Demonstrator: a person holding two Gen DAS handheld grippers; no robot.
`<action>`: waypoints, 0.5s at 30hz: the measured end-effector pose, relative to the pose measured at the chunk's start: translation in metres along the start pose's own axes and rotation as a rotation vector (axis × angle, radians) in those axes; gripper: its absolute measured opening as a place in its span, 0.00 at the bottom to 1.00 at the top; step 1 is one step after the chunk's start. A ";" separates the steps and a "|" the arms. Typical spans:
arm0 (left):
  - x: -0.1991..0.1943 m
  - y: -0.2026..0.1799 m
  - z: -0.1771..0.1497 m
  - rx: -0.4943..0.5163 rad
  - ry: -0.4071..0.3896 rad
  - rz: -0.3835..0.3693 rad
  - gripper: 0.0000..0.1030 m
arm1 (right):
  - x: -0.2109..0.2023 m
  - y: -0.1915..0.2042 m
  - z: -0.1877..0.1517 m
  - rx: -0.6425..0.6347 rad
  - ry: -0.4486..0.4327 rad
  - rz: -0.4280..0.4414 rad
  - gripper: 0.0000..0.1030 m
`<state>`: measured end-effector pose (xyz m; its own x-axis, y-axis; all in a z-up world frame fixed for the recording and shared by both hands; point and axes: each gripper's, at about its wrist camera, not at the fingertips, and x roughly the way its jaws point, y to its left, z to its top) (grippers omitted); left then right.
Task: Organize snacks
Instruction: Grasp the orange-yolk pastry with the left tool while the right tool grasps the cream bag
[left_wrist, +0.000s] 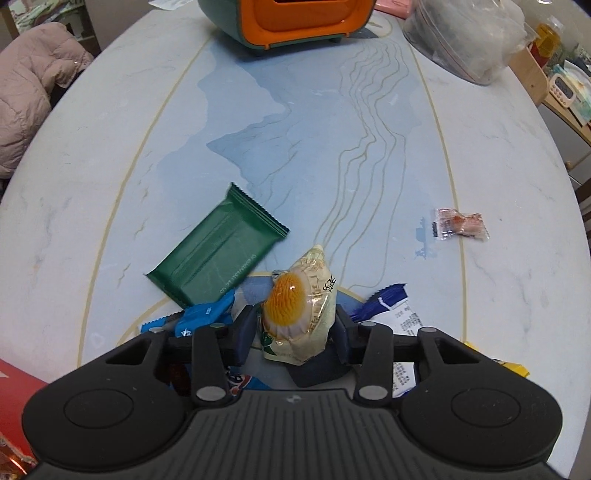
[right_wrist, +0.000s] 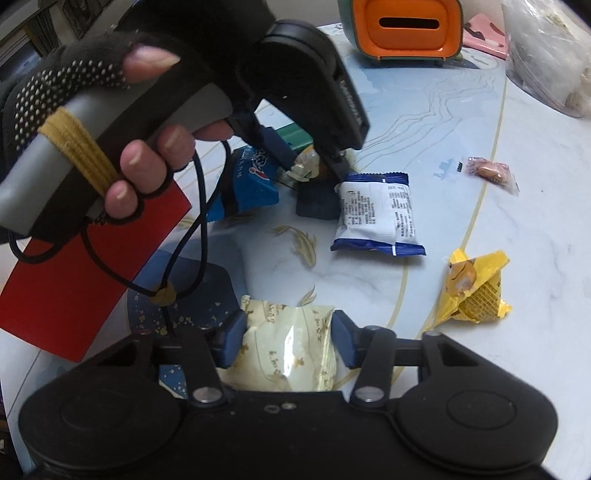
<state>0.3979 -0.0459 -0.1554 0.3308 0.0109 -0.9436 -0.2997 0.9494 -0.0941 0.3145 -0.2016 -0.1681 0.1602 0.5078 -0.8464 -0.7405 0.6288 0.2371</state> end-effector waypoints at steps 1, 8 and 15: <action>-0.001 0.001 -0.001 -0.004 -0.001 0.000 0.40 | -0.001 0.000 0.000 0.005 -0.004 -0.004 0.45; -0.018 0.010 -0.010 -0.052 -0.005 -0.033 0.38 | -0.016 -0.006 -0.001 0.066 -0.042 0.001 0.43; -0.048 0.014 -0.021 -0.062 -0.032 -0.063 0.20 | -0.043 0.001 -0.003 0.078 -0.089 -0.007 0.42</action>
<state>0.3591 -0.0394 -0.1184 0.3785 -0.0371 -0.9248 -0.3320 0.9272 -0.1731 0.3051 -0.2250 -0.1332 0.2256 0.5513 -0.8032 -0.6869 0.6747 0.2702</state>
